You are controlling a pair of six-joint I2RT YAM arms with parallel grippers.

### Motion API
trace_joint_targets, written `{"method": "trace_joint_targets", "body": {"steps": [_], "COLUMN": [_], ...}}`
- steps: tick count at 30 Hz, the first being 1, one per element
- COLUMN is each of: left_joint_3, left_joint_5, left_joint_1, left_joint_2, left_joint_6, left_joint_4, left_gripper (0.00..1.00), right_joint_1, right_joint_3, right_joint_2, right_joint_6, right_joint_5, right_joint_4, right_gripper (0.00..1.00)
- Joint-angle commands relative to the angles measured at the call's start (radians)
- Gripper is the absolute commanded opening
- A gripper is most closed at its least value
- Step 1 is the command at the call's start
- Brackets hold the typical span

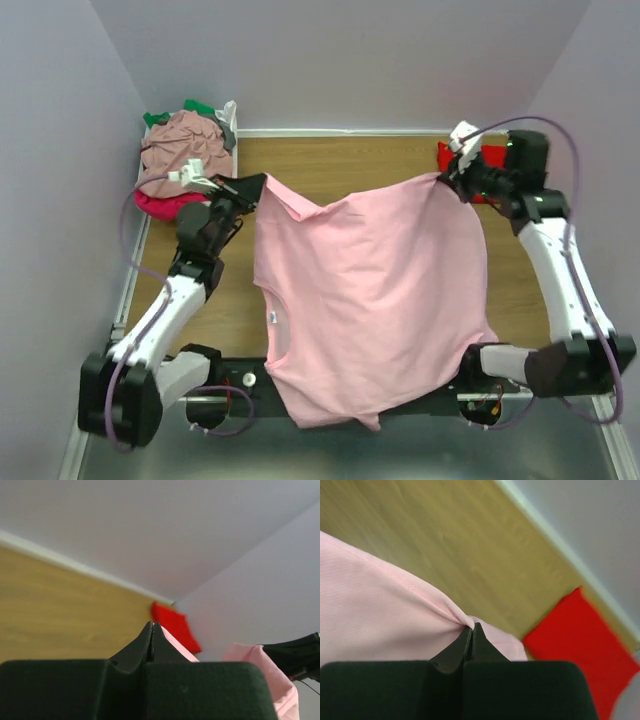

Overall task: Fold and stack the t-shirts
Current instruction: Flatten the tshirt out

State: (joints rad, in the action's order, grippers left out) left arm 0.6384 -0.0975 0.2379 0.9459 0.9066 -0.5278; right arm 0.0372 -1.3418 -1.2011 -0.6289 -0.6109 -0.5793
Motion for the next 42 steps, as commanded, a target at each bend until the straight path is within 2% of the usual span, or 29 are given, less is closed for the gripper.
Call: {"method": "trace_joint_targets", "body": {"steps": [1, 2, 3, 4, 5, 6, 7, 9, 10, 12, 14, 16, 19, 20, 23, 25, 26, 28, 29, 31, 32, 34, 37, 38, 42], "left_joint_3": [0.027, 0.103, 0.156, 0.264, 0.317, 0.372, 0.479, 0.571, 0.669, 0.765, 0.899, 0.938, 0.876, 0.851, 0.765, 0.648, 0.600, 0.422, 0.296, 0.175, 0.065, -0.024, -0.146, -0.182, -0.186], "left_joint_5": [0.090, 0.084, 0.070, 0.059, 0.056, 0.062, 0.090, 0.131, 0.157, 0.160, 0.147, 0.147, 0.145, 0.130, 0.069, 0.018, 0.006, -0.033, -0.053, -0.059, -0.062, -0.068, -0.021, 0.040, 0.198], "left_joint_1": [0.001, 0.001, 0.000, -0.003, -0.005, -0.006, -0.008, -0.011, -0.014, -0.017, -0.020, -0.020, -0.020, -0.020, -0.020, -0.020, -0.020, -0.020, -0.020, -0.020, -0.019, -0.017, -0.014, -0.011, -0.009], "left_joint_2": [0.335, 0.415, 0.495, 0.636, 0.699, 0.756, 0.843, 0.905, 0.954, 0.993, 1.039, 1.036, 0.915, 0.881, 0.734, 0.651, 0.560, 0.464, 0.365, 0.277, 0.201, 0.144, 0.088, 0.074, 0.096], "left_joint_6": [-0.003, -0.003, -0.030, -0.037, -0.044, -0.058, -0.083, -0.110, -0.141, -0.164, -0.217, -0.248, -0.296, -0.307, -0.342, -0.336, -0.327, -0.305, -0.276, -0.235, -0.183, -0.123, -0.011, 0.032, 0.087], "left_joint_4": [-0.178, -0.185, -0.187, -0.155, -0.144, -0.126, -0.060, -0.008, 0.064, 0.144, 0.266, 0.308, 0.290, 0.278, 0.258, 0.268, 0.276, 0.284, 0.284, 0.298, 0.313, 0.342, 0.431, 0.474, 0.604], "left_gripper": [0.00, 0.00, 0.00, 0.00, 0.00, 0.00, 0.00, 0.00, 0.04, 0.32, 0.48, 0.52, 0.66, 0.66, 0.66, 0.66, 0.66, 0.66, 0.66, 0.66, 0.66, 0.66, 0.66, 0.66, 0.66], "right_joint_1": [-0.007, -0.007, -0.007, -0.002, 0.003, 0.006, 0.015, 0.026, 0.030, 0.036, 0.035, 0.035, 0.030, 0.030, 0.015, 0.003, -0.008, -0.017, -0.025, -0.028, -0.033, -0.033, -0.033, -0.034, -0.034], "right_joint_3": [0.148, 0.153, 0.132, 0.104, 0.064, -0.041, -0.087, -0.186, -0.277, -0.341, -0.396, -0.379, -0.231, -0.196, -0.079, 0.042, 0.081, 0.191, 0.228, 0.304, 0.322, 0.355, 0.395, 0.412, 0.443], "right_joint_2": [-0.183, -0.240, -0.384, -0.453, -0.524, -0.672, -0.727, -0.819, -0.880, -0.907, -0.896, -0.849, -0.715, -0.636, -0.530, -0.437, -0.411, -0.330, -0.303, -0.259, -0.223, -0.192, -0.180, -0.181, -0.176], "right_joint_6": [0.018, 0.032, 0.047, 0.076, 0.090, 0.110, 0.150, 0.188, 0.231, 0.279, 0.327, 0.325, 0.302, 0.299, 0.325, 0.350, 0.351, 0.342, 0.312, 0.269, 0.215, 0.163, 0.101, 0.086, 0.084], "right_joint_5": [0.043, 0.040, 0.039, 0.046, 0.053, 0.062, 0.089, 0.134, 0.173, 0.242, 0.335, 0.356, 0.309, 0.298, 0.244, 0.223, 0.197, 0.180, 0.163, 0.157, 0.139, 0.119, 0.057, 0.010, -0.033], "right_joint_4": [0.257, 0.344, 0.375, 0.397, 0.404, 0.406, 0.404, 0.403, 0.403, 0.403, 0.400, 0.401, 0.395, 0.389, 0.355, 0.313, 0.288, 0.227, 0.179, 0.132, 0.078, 0.043, -0.022, -0.037, -0.037], "right_gripper": [0.00, 0.00, 0.01, 0.02, 0.02, 0.03, 0.04, 0.13, 0.27, 0.41, 0.48, 0.54, 0.61, 0.62, 0.65, 0.67, 0.67, 0.67, 0.67, 0.68, 0.69, 0.70, 0.69, 0.70, 0.70]}}
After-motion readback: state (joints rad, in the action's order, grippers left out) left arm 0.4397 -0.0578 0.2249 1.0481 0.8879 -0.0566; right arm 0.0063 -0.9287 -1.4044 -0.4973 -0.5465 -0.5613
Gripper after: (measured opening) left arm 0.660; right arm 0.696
